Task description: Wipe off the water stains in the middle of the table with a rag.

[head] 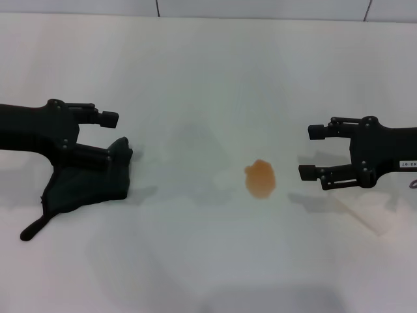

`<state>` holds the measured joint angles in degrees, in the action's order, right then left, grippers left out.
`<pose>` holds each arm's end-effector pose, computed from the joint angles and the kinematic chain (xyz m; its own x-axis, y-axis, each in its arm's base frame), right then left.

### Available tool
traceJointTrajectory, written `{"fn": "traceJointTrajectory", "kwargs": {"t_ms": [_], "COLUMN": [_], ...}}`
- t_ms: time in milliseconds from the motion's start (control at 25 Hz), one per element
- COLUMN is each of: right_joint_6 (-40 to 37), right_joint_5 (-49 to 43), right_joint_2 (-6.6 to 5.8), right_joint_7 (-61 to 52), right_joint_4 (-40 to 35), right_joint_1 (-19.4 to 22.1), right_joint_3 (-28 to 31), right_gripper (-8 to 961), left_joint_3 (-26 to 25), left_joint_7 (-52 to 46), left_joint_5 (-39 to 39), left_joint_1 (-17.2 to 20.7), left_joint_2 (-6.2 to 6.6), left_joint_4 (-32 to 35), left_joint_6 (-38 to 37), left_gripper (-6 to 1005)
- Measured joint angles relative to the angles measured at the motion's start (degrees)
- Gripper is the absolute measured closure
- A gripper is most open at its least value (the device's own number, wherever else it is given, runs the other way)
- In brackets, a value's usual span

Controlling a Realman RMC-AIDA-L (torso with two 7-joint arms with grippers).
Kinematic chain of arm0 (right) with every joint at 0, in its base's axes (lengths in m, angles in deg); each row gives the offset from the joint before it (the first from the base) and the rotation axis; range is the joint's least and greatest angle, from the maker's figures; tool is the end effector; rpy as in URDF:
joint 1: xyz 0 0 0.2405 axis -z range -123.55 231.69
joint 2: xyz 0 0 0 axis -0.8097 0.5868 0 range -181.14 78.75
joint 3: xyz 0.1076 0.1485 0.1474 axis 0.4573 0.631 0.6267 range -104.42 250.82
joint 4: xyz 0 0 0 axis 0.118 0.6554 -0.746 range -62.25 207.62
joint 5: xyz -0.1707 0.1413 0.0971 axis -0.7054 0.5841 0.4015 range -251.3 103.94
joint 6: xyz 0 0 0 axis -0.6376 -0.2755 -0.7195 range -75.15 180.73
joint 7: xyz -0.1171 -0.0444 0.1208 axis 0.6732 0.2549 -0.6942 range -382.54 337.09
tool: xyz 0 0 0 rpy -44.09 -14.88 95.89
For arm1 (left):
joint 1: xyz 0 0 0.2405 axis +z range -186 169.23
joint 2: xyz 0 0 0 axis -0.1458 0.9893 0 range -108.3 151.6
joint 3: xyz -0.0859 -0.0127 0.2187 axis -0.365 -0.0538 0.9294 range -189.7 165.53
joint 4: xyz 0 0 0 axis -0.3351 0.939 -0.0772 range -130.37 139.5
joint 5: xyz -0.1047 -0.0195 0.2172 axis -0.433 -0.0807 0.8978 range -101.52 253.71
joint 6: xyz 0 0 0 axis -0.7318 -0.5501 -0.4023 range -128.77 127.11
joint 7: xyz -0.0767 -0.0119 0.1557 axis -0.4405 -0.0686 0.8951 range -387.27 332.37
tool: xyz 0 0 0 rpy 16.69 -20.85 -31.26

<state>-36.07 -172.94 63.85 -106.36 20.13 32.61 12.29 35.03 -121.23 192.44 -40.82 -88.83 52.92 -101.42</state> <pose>0.2303 0.3472 0.0107 0.8630 -0.2225 -0.4536 -0.3250 -0.9319 -0.1610 -0.2316 0.3632 0.0522 0.8775 0.3629 0.3134 0.3970 -0.9165 -0.0502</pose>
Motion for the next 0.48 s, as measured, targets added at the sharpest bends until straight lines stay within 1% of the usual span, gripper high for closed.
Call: {"fn": "traceJointTrajectory", "kwargs": {"t_ms": [480], "right_joint_6": [0.0], "right_joint_5": [-0.12], "right_joint_2": [0.0], "right_joint_7": [-0.57], "right_joint_4": [-0.3], "right_joint_1": [0.55], "right_joint_3": [0.0], "right_gripper": [110], "left_joint_3": [0.08], "left_joint_7": [-0.07], "left_joint_5": [0.07], "left_joint_1": [-0.31], "left_joint_2": [-0.09], "left_joint_4": [-0.11], "left_joint_6": [-0.14], "left_gripper": [109]}}
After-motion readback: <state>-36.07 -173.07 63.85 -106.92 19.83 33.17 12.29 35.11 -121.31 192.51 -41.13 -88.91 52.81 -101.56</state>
